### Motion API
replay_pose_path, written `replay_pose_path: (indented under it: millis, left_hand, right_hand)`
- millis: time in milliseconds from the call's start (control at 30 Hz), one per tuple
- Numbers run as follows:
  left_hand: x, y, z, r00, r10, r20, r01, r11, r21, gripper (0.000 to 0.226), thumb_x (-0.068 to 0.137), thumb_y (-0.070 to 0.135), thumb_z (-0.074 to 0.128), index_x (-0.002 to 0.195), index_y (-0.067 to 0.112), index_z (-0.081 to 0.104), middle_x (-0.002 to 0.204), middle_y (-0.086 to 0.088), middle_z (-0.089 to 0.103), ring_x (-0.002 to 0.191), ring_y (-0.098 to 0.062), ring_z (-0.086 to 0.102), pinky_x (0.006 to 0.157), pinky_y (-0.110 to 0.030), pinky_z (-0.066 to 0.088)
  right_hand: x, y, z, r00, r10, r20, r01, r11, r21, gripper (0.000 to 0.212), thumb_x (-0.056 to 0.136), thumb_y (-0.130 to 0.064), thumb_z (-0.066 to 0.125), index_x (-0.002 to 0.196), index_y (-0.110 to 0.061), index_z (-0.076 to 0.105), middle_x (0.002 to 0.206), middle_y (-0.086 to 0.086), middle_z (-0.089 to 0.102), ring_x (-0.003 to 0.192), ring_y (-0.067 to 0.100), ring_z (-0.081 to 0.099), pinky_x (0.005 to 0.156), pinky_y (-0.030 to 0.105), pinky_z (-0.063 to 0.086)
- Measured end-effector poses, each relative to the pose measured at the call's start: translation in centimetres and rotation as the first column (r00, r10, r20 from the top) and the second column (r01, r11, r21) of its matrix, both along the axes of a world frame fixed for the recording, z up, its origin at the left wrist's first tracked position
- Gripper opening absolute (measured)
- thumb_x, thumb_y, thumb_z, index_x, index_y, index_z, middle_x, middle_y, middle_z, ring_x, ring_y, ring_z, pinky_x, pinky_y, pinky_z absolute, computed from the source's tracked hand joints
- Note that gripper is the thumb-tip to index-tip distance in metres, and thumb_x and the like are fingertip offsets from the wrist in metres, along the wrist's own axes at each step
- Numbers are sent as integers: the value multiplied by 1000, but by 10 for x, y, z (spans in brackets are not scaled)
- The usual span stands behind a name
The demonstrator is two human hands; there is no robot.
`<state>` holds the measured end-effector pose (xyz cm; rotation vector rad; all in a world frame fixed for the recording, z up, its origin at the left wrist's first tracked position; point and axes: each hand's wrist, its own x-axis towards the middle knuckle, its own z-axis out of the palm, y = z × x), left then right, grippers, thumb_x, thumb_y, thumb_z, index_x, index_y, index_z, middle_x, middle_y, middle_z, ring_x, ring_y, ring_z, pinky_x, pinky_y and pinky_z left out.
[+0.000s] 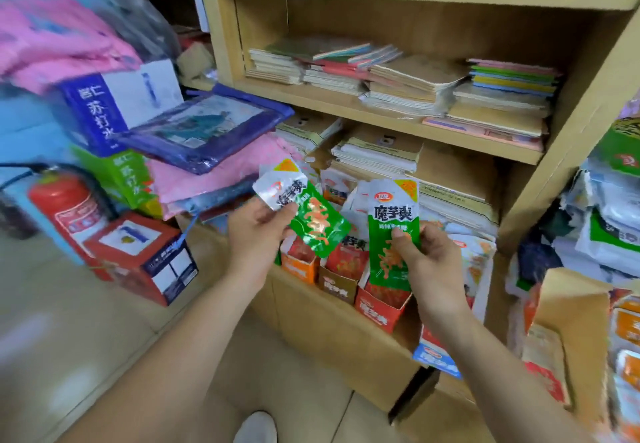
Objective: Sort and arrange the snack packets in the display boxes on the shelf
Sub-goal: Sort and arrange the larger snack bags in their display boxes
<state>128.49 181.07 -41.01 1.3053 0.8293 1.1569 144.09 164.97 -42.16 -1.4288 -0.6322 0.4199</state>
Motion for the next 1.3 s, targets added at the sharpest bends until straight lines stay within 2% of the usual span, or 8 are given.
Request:
replay_pose_path:
  millis: [200, 433, 567, 733, 900, 1000, 1167, 1300]
  left_hand:
    - [-25, 59, -20, 912, 379, -156, -309, 886, 345, 24, 91, 16, 71, 71, 23, 58, 56, 4, 57, 51, 7, 50, 54, -21, 41]
    - [-20, 79, -47, 814, 432, -388, -215, 845, 489, 17, 87, 24, 69, 73, 14, 69, 65, -6, 65, 64, -31, 61, 58, -43, 48]
    - [-18, 80, -53, 733, 455, -506, -260, 874, 410, 16, 86, 16, 75, 78, 4, 69, 78, -14, 62, 77, -34, 57, 60, -36, 29]
    - [-18, 88, -63, 795, 378, -475, -230, 911, 342, 11, 92, 14, 68, 98, 10, 75, 84, -13, 70, 81, -31, 60, 62, -33, 29]
    - [-22, 91, -68, 775, 399, -491, -259, 908, 329, 16, 97, 19, 60, 84, 15, 67, 69, -7, 64, 73, -35, 59, 55, -34, 32]
    - [-20, 92, -68, 794, 384, -471, -241, 910, 337, 18, 97, 25, 59, 83, 16, 66, 69, -4, 63, 73, -32, 59, 57, -38, 41]
    - [-16, 89, -58, 987, 87, -137, -82, 996, 47, 39, 86, 45, 50, 113, 25, 71, 101, 6, 73, 96, -13, 64, 83, -31, 46]
    - [-18, 100, -71, 960, 109, -257, -79, 989, 125, 44, 78, 29, 72, 122, 29, 66, 104, 10, 74, 96, -11, 70, 88, -35, 55]
  right_hand:
    - [-23, 25, -9, 995, -14, 100, 20, 998, -57, 19, 95, -25, 65, 79, -15, 70, 78, 16, 70, 78, 44, 64, 72, 58, 52]
    - [-25, 53, -6, 978, -67, 199, 103, 979, -174, 15, 87, -23, 76, 78, -13, 71, 70, 4, 72, 65, 26, 66, 61, 36, 49]
    - [-26, 102, 11, 958, -55, 281, 119, 970, -214, 29, 85, -22, 76, 67, -16, 54, 65, 4, 67, 55, 25, 69, 52, 39, 51]
    - [-38, 167, 19, 913, -48, 404, 155, 959, -238, 25, 88, -12, 67, 67, -17, 54, 54, -2, 62, 55, 22, 70, 56, 41, 57]
    - [-54, 192, -13, 838, 157, 523, 114, 886, -449, 26, 84, -17, 61, 60, -18, 52, 59, 9, 66, 62, 29, 69, 61, 42, 57]
    - [-66, 196, -23, 795, 363, 485, -39, 830, -557, 9, 86, -19, 66, 83, -17, 74, 77, 8, 74, 75, 25, 71, 73, 39, 58]
    - [-65, 178, -18, 674, 611, 416, -215, 700, -681, 37, 91, 0, 57, 122, -14, 71, 116, 4, 72, 103, 12, 64, 96, 20, 48]
    - [-50, 143, -12, 677, 547, 492, -193, 777, -599, 41, 92, 2, 54, 126, -16, 68, 121, 1, 69, 102, 7, 62, 89, 12, 48]
